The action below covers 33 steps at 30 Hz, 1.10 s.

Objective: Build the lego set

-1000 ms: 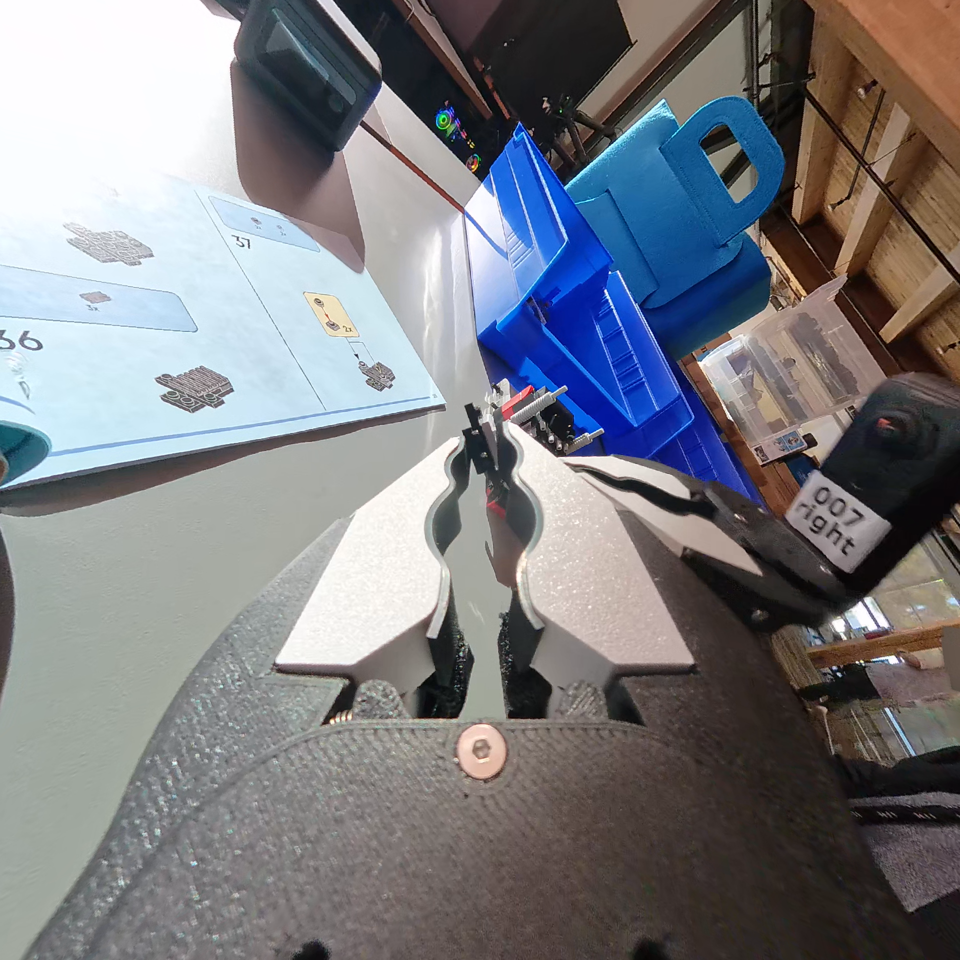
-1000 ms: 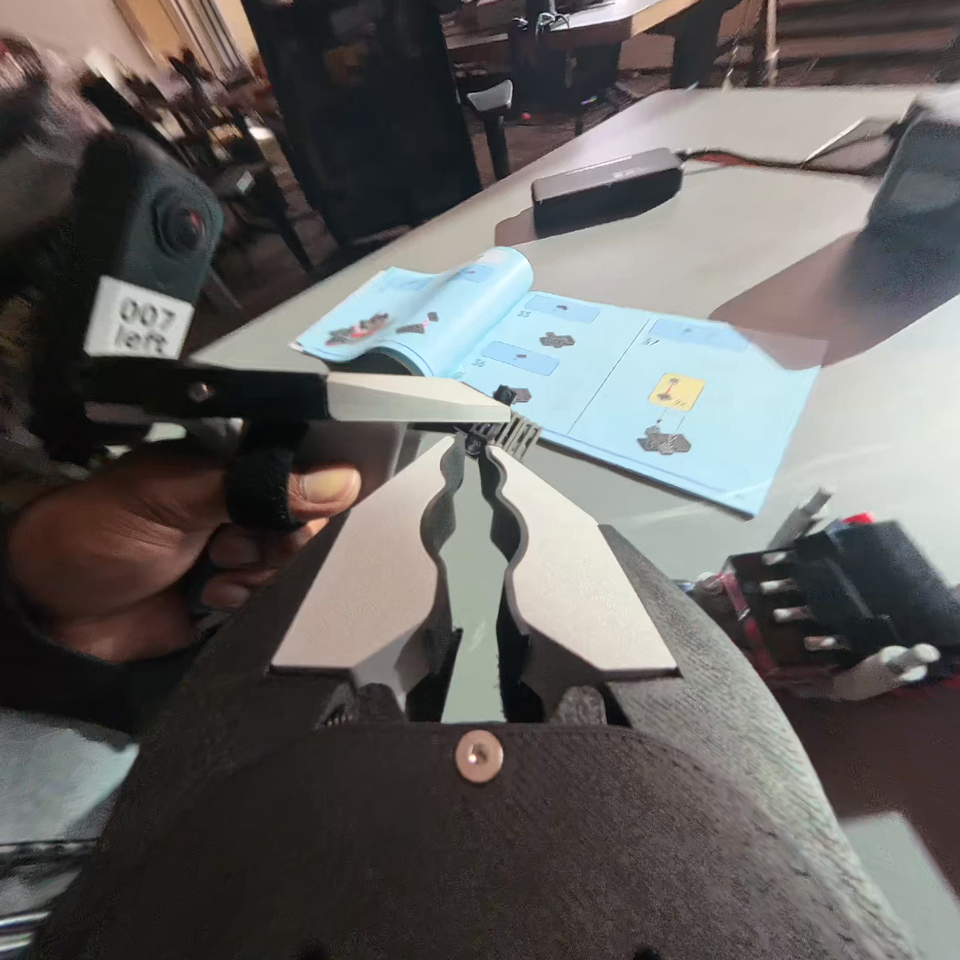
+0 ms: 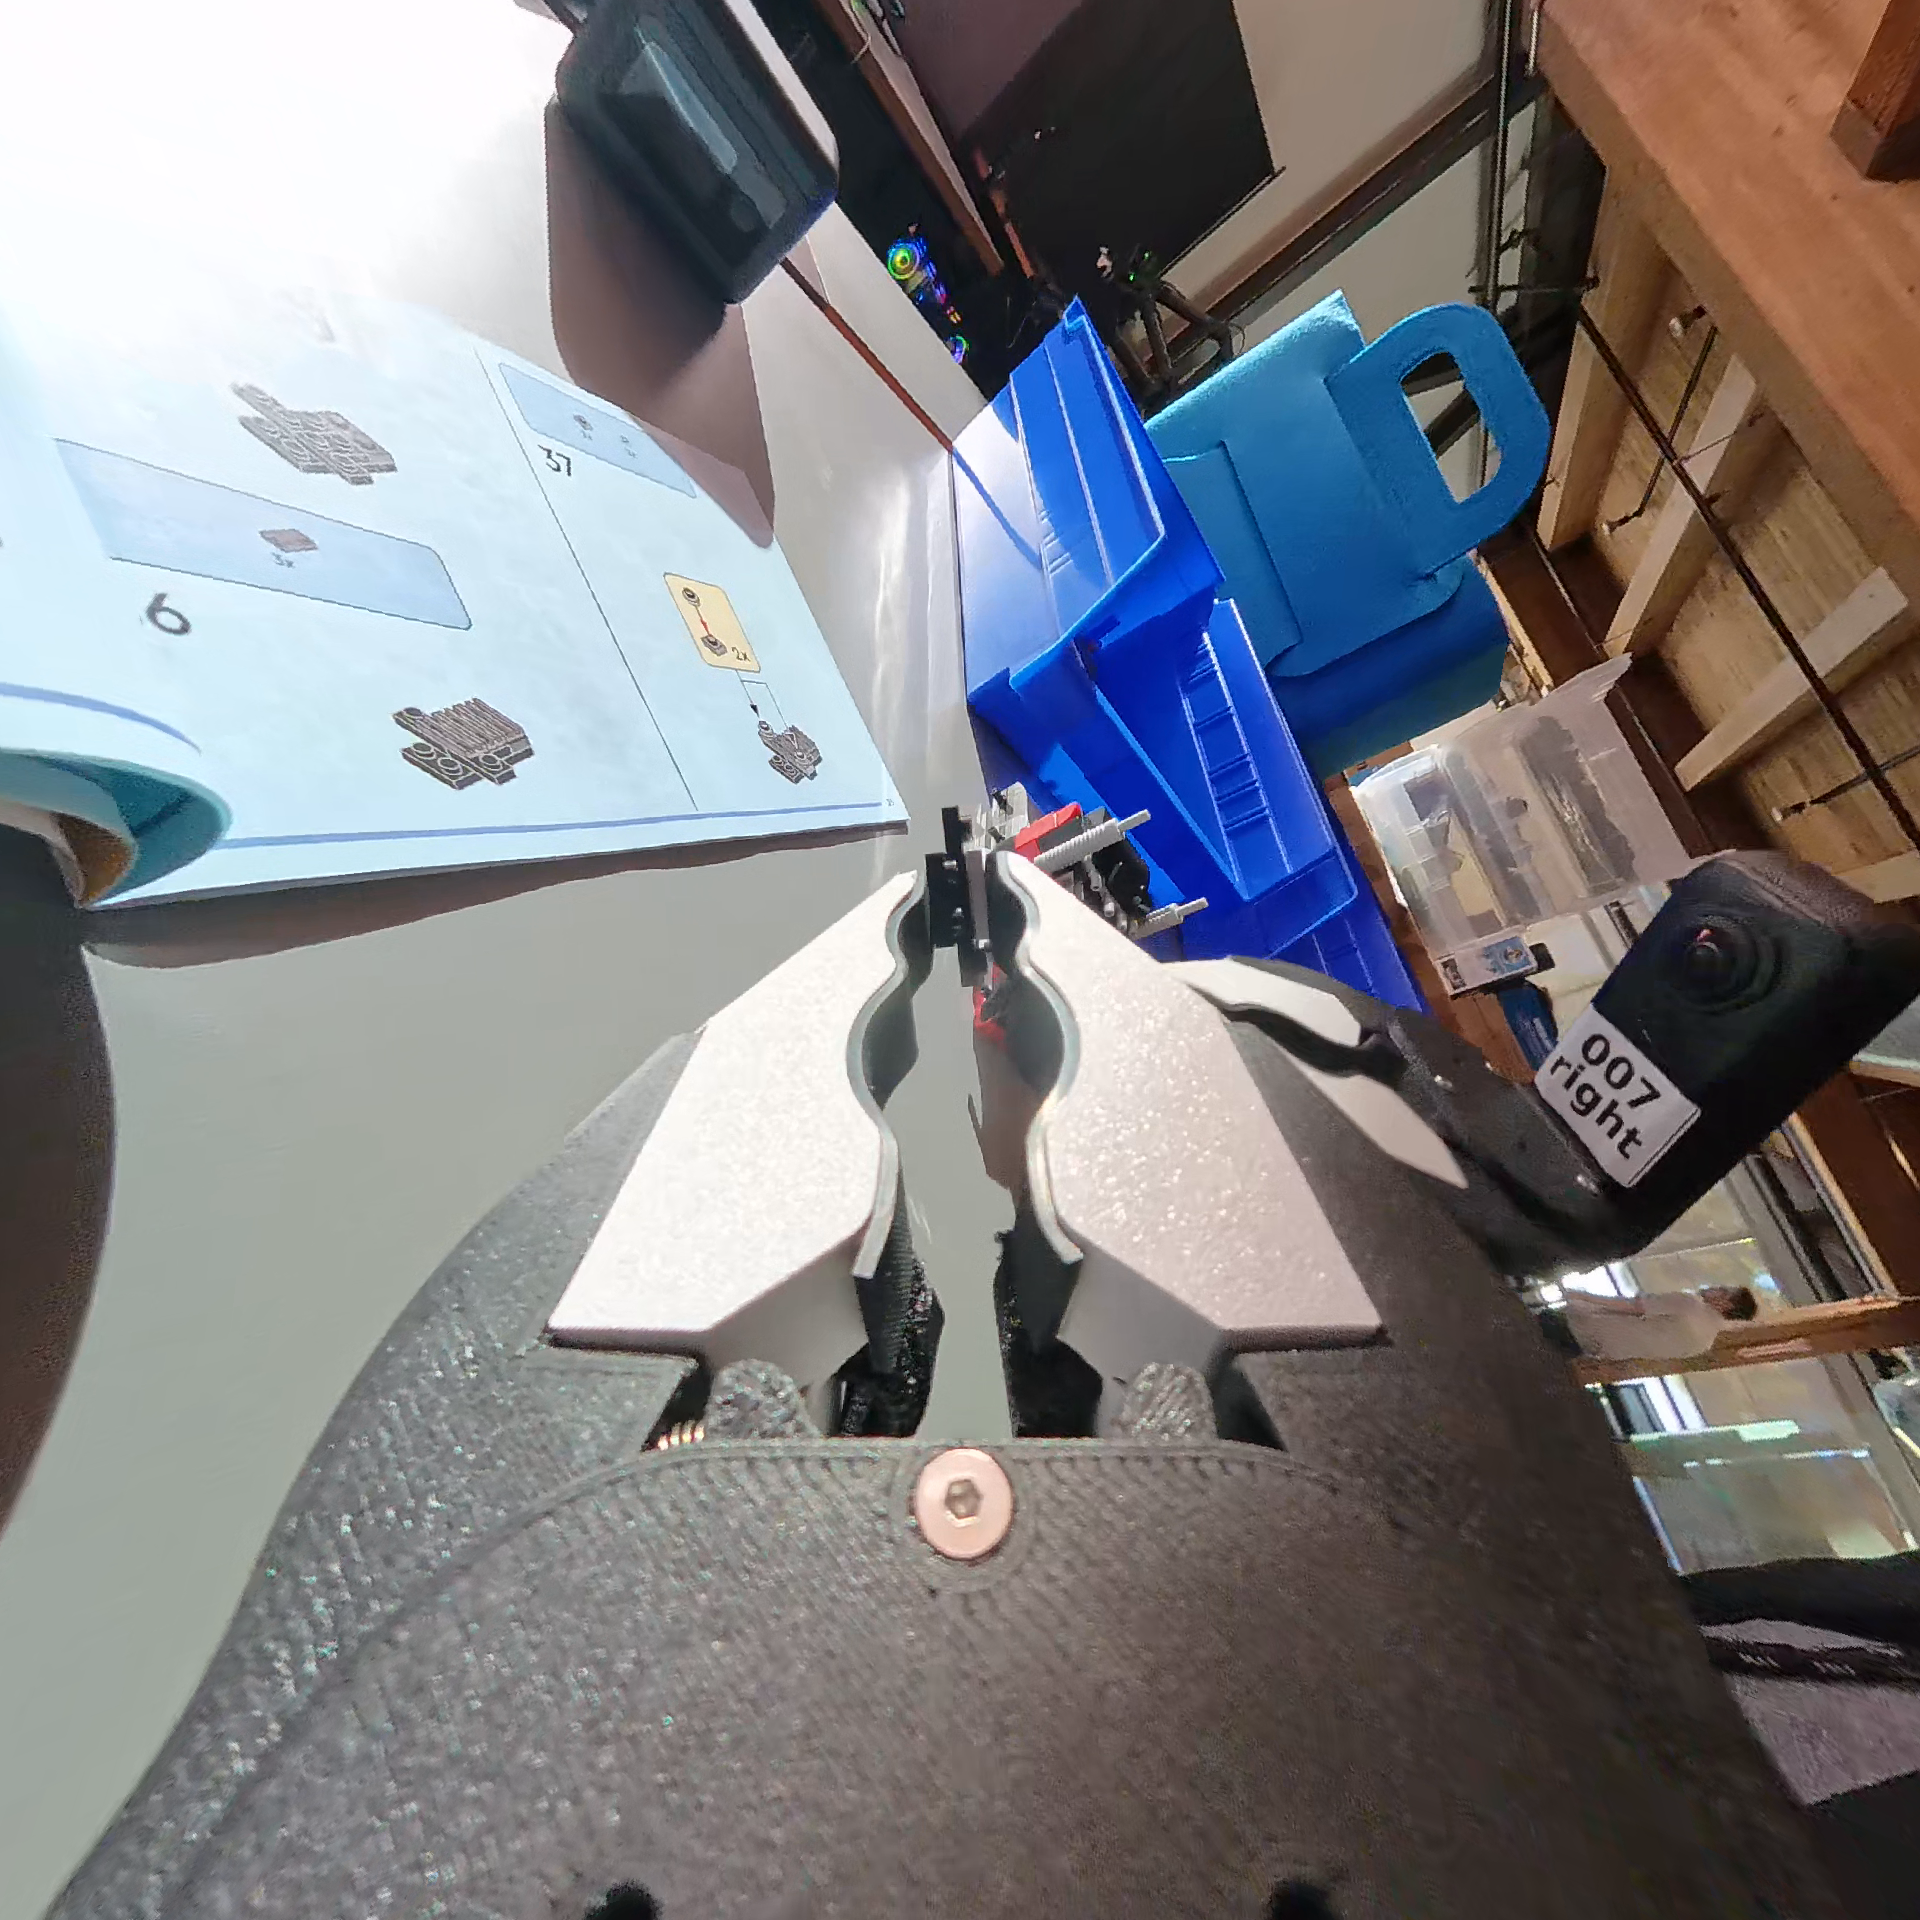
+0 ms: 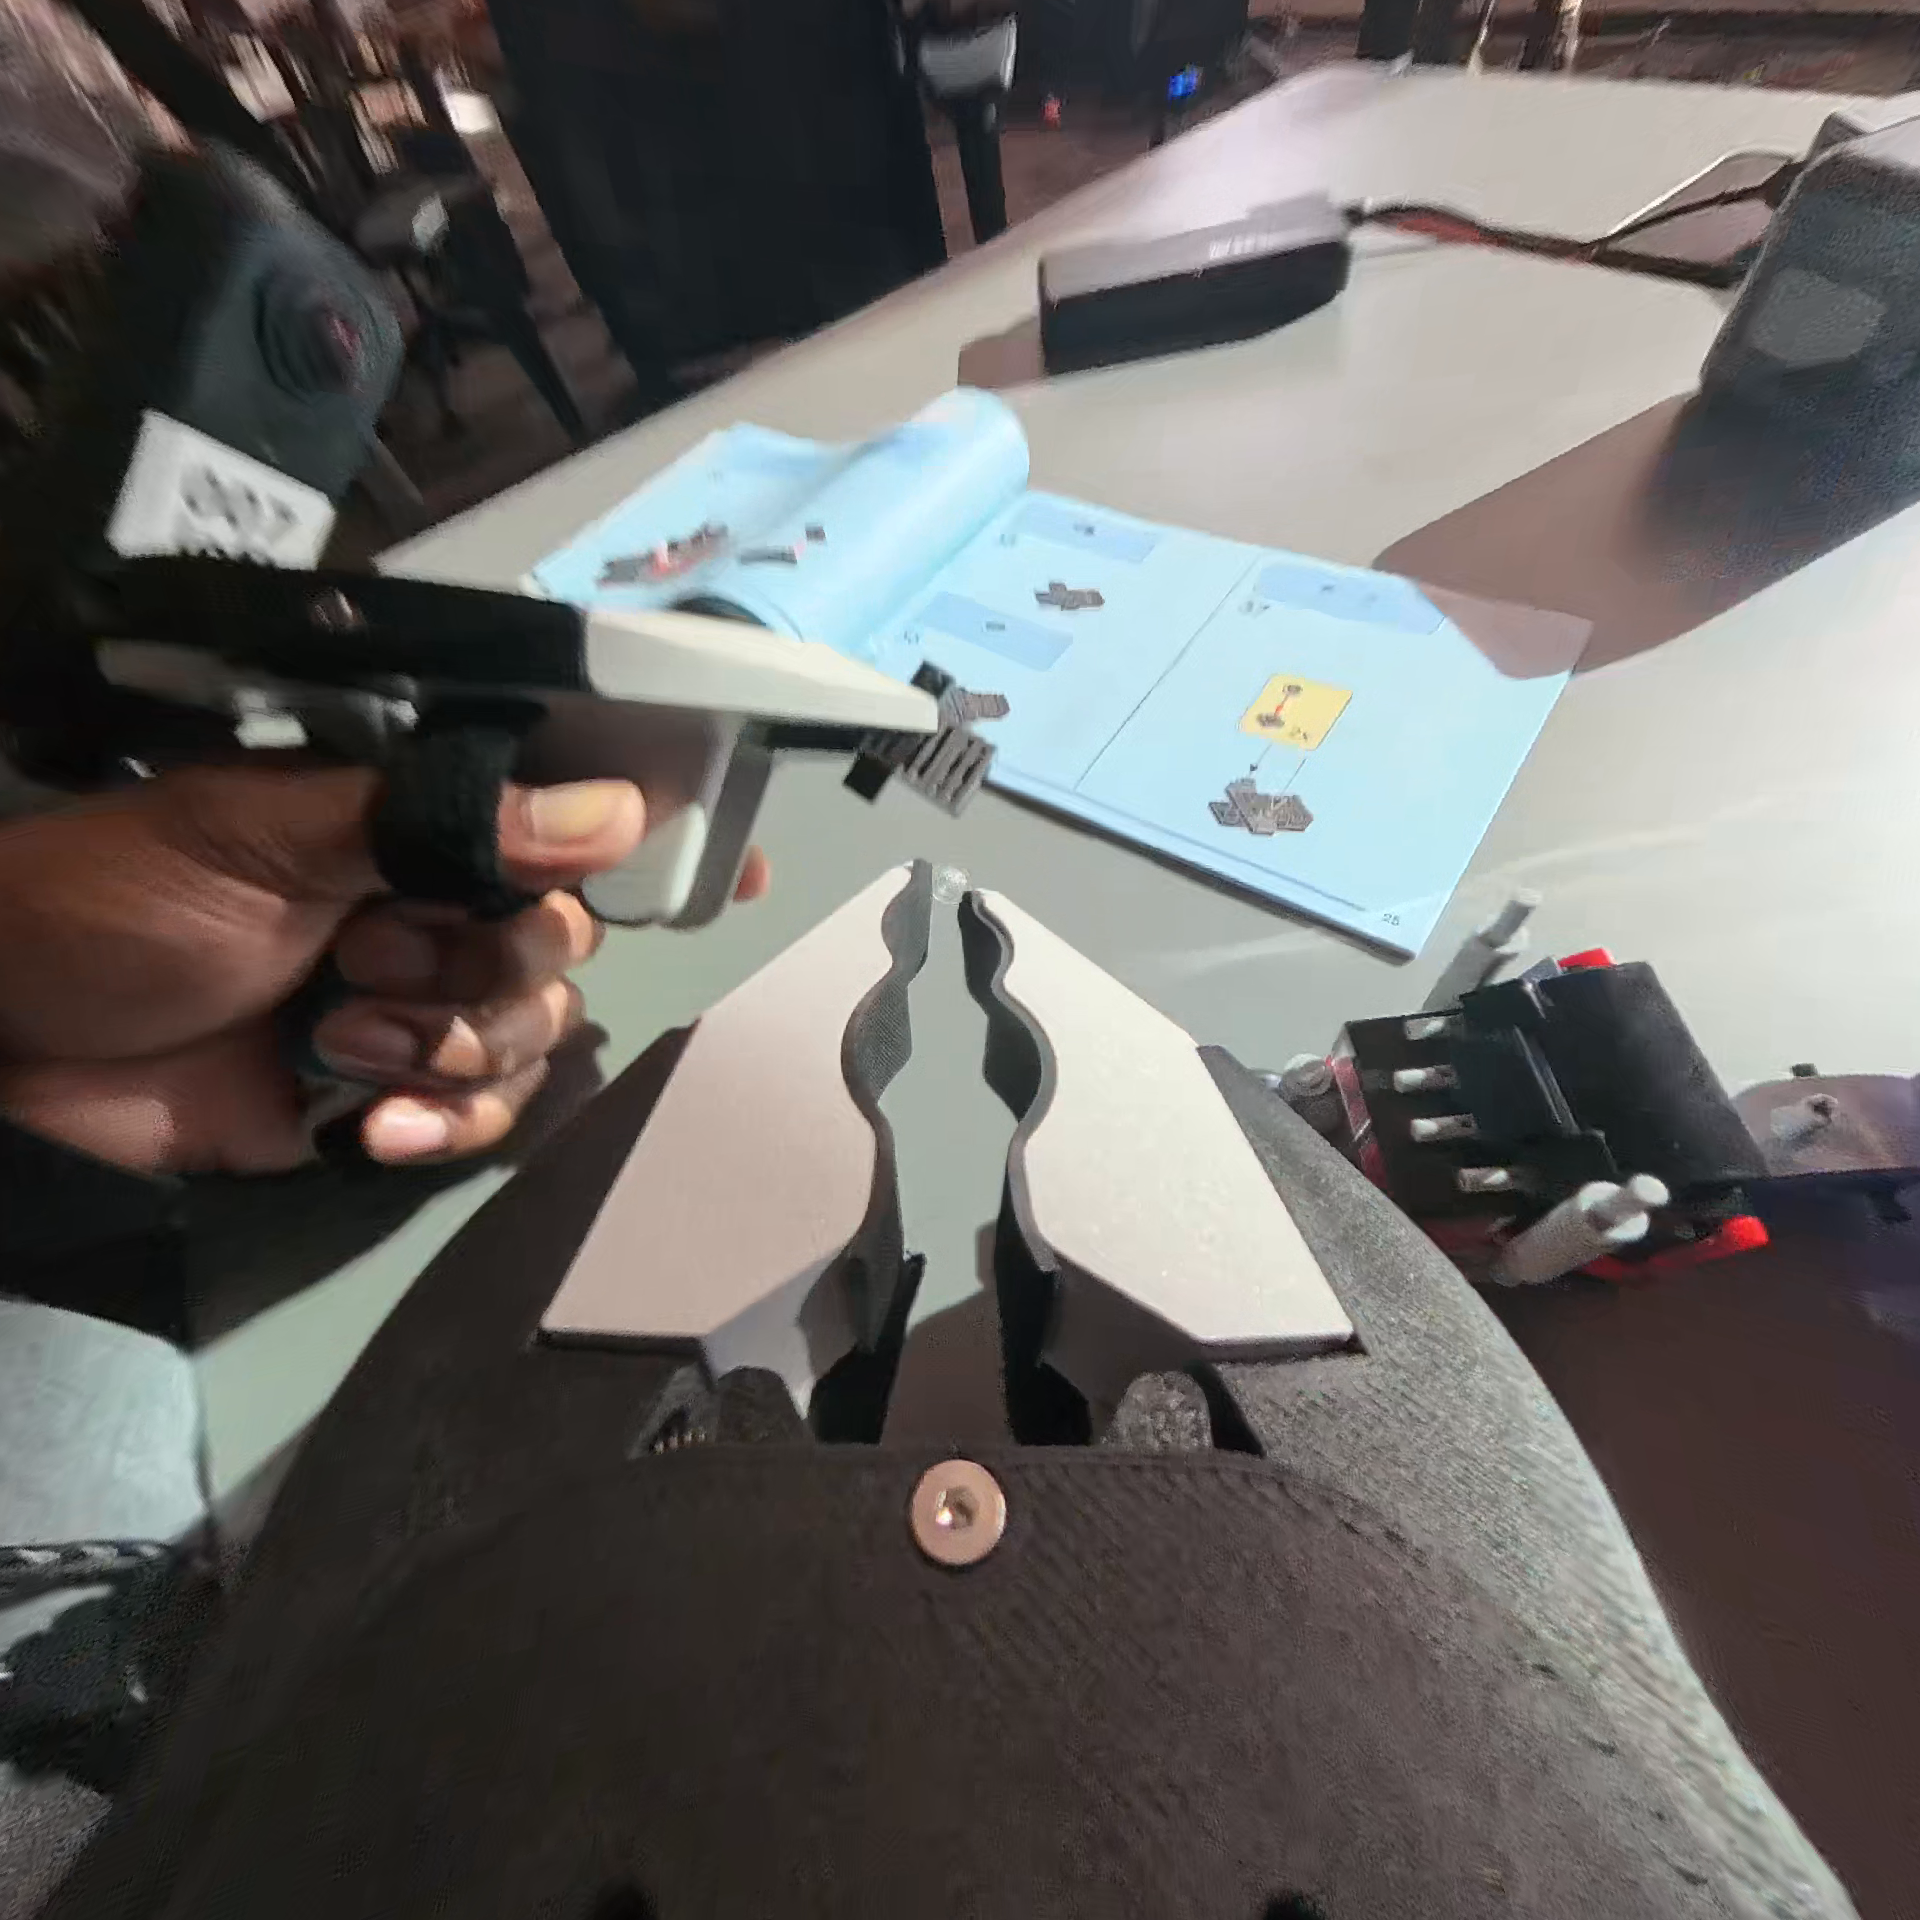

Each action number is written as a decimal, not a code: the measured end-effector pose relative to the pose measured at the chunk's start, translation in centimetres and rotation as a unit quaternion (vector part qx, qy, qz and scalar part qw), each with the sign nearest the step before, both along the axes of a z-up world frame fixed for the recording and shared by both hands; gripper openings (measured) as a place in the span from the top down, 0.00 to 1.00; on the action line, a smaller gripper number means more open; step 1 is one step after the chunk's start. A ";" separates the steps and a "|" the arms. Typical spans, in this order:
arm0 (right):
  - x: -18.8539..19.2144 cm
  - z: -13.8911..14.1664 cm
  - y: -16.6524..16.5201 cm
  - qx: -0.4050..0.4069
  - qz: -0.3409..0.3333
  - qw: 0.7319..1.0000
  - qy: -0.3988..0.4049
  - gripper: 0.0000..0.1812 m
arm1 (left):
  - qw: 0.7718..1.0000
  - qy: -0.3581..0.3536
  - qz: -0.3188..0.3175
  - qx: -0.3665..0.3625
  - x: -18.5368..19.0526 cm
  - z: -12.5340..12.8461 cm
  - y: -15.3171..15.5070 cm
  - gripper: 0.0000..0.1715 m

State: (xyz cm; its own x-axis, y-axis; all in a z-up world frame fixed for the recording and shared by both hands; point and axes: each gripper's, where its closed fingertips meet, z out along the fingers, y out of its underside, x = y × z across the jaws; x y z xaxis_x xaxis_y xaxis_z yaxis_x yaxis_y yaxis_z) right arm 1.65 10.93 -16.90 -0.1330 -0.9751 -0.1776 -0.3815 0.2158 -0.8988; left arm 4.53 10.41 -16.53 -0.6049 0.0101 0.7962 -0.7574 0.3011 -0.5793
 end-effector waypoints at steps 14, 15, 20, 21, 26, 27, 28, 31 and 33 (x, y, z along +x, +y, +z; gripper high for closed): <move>-0.6 -4.4 0.9 -0.055 0.042 0.986 0.155 0.87 | 1.000 0.026 -0.010 -0.009 0.0 0.1 0.2 0.94; -0.7 -4.3 0.8 -0.048 0.041 0.987 0.148 0.85 | 0.999 0.029 -0.012 -0.009 0.0 0.1 0.1 0.94; -1.7 -2.7 0.6 -0.047 0.044 0.993 0.096 0.84 | 0.999 0.040 -0.024 -0.011 -0.3 0.2 0.2 0.94; -2.2 -2.2 0.5 -0.053 0.042 0.994 0.080 0.84 | 0.999 0.042 -0.028 -0.012 -0.4 0.2 0.2 0.94; -6.2 0.3 -1.7 -0.051 0.003 0.999 0.003 0.84 | 0.996 0.070 -0.052 -0.022 -1.2 0.6 0.3 0.95; -7.3 0.8 -2.4 -0.042 -0.010 0.999 -0.011 0.85 | 0.994 0.086 -0.058 -0.029 -1.5 0.9 0.3 0.95; -8.5 1.2 -3.2 -0.032 -0.022 0.999 -0.025 0.85 | 0.992 0.102 -0.064 -0.034 -1.9 1.0 0.3 0.95; -12.2 2.2 -6.0 -0.011 -0.059 0.997 -0.053 0.85 | 0.988 0.118 -0.095 -0.030 -4.0 1.1 0.2 0.94; -14.6 2.2 -7.9 -0.008 -0.081 0.995 -0.057 0.85 | 0.985 0.120 -0.119 -0.027 -5.7 1.2 0.2 0.94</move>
State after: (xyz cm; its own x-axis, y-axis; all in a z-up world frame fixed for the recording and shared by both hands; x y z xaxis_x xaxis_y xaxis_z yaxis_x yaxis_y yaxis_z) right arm -12.91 3.06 -14.66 -0.2695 -0.9451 -0.1851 -0.2388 0.2518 -0.9379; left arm -1.14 10.59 -15.30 -0.3746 0.1742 0.9107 -0.7867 0.4600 -0.4116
